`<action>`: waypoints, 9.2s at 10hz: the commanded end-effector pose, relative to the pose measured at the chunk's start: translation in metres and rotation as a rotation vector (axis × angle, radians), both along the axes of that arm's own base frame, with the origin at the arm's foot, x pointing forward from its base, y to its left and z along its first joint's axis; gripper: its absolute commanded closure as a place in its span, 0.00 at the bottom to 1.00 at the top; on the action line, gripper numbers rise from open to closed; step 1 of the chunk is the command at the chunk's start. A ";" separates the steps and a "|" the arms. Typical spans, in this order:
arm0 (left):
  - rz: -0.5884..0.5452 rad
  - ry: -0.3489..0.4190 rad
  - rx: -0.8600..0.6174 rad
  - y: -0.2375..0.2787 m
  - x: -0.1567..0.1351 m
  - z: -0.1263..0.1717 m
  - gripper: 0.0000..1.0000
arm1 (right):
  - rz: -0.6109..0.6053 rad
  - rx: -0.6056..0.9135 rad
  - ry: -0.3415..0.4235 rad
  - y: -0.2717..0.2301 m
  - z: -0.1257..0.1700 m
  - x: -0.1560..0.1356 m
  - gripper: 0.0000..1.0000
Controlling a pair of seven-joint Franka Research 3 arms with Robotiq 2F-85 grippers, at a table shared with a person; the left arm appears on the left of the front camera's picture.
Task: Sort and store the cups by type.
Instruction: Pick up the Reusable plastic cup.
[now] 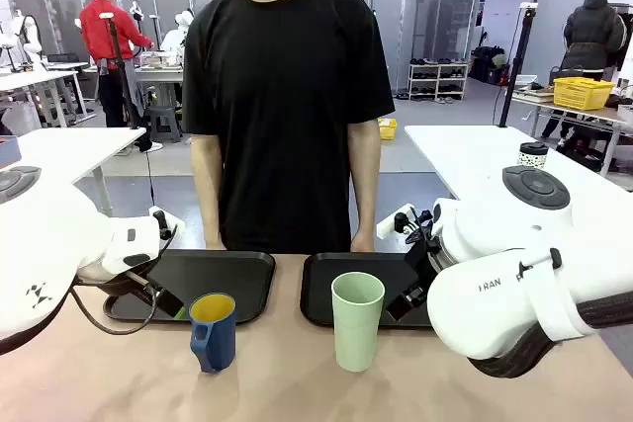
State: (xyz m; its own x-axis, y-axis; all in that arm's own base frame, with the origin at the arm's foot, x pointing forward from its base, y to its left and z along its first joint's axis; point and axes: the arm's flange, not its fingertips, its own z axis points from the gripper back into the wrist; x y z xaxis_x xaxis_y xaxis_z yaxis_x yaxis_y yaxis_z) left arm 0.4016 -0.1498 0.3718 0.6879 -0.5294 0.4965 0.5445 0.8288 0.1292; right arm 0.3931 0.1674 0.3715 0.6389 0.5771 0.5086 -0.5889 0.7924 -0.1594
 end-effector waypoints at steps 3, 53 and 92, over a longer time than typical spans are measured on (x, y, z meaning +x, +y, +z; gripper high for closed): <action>0.000 0.000 0.000 0.000 0.000 0.000 0.00 | 0.000 0.000 0.000 0.000 0.000 0.000 0.00; 0.225 -0.083 -0.109 0.128 0.074 0.042 0.00 | -0.405 0.063 0.136 -0.118 0.031 0.113 0.00; 0.225 -0.083 -0.109 0.128 0.074 0.042 0.00 | 1.016 0.033 -0.033 -0.078 -0.031 0.081 0.00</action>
State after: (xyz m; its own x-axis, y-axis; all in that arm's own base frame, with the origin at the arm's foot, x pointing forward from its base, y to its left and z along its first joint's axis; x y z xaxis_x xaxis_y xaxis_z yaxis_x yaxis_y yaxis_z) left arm 0.4768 -0.0220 0.4119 0.7398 -0.3092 0.5976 0.3354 0.9394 0.0708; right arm 0.4544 0.1050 0.3587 -0.1500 0.8720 0.4659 -0.9748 -0.0519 -0.2167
